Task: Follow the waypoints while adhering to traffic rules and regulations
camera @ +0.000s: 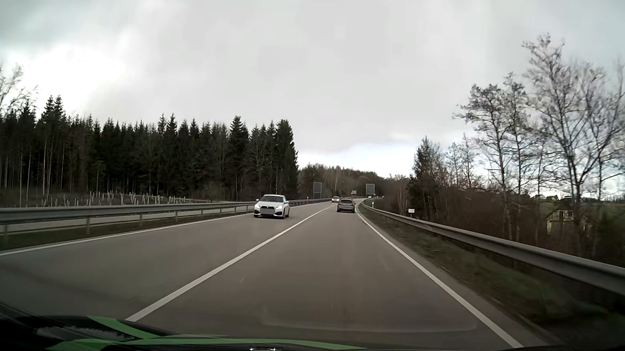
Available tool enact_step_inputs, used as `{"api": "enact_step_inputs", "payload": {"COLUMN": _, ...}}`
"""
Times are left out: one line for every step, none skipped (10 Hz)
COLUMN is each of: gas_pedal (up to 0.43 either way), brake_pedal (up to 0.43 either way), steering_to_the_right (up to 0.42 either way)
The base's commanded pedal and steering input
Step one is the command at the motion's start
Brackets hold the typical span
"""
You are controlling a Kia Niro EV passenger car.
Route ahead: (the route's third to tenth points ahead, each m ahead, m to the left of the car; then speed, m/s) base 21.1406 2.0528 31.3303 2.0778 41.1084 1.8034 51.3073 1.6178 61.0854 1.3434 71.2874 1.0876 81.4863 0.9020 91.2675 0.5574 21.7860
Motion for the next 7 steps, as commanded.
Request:
{"api": "enact_step_inputs", "payload": {"gas_pedal": 0.118, "brake_pedal": 0.000, "steering_to_the_right": -0.001}}
{"api": "enact_step_inputs", "payload": {"gas_pedal": 0.118, "brake_pedal": 0.000, "steering_to_the_right": -0.001}}
{"api": "enact_step_inputs", "payload": {"gas_pedal": 0.118, "brake_pedal": 0.000, "steering_to_the_right": -0.001}}
{"api": "enact_step_inputs", "payload": {"gas_pedal": 0.118, "brake_pedal": 0.000, "steering_to_the_right": -0.001}}
{"api": "enact_step_inputs", "payload": {"gas_pedal": 0.118, "brake_pedal": 0.000, "steering_to_the_right": -0.001}}
{"api": "enact_step_inputs", "payload": {"gas_pedal": 0.118, "brake_pedal": 0.000, "steering_to_the_right": -0.001}}
{"api": "enact_step_inputs", "payload": {"gas_pedal": 0.118, "brake_pedal": 0.000, "steering_to_the_right": -0.001}}
